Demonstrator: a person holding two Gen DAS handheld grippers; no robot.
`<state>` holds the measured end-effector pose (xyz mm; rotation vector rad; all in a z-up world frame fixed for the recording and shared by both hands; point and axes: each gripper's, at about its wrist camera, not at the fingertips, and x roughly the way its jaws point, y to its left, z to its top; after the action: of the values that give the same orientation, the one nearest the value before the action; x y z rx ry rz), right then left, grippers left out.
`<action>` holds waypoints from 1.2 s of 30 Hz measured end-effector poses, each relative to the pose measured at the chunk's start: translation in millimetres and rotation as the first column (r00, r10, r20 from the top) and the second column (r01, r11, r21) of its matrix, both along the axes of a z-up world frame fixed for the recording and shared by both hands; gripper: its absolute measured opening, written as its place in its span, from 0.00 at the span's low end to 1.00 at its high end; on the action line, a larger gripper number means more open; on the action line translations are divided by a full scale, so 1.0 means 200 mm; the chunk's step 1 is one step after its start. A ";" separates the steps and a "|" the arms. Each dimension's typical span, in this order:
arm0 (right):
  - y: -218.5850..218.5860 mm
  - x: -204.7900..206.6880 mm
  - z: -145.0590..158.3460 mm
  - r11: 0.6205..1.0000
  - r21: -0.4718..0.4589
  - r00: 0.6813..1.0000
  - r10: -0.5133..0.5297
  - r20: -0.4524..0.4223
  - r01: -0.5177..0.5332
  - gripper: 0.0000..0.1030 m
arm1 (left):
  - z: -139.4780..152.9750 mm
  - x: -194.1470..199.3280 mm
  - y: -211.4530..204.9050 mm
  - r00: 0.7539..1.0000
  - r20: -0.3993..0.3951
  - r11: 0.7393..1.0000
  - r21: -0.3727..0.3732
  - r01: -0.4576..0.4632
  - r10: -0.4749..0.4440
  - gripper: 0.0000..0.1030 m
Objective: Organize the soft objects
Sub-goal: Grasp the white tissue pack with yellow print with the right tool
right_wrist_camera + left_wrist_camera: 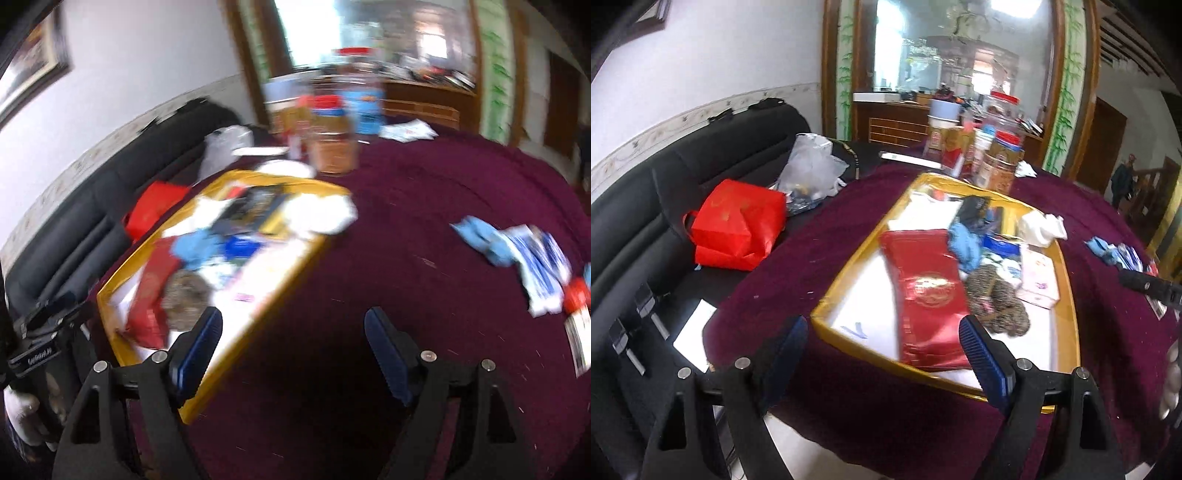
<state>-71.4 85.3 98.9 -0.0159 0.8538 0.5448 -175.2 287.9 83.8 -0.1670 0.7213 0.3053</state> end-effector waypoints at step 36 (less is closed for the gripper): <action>-1.63 0.31 -0.11 0.752 0.193 0.776 -0.615 -0.136 0.630 0.77 | -0.06 0.25 -1.03 0.847 -0.181 0.865 -0.058 0.499 -0.501 0.85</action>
<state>-9.9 -240.5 76.1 0.4922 0.7946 0.0001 -125.0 81.2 71.0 0.0485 0.9278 -0.1880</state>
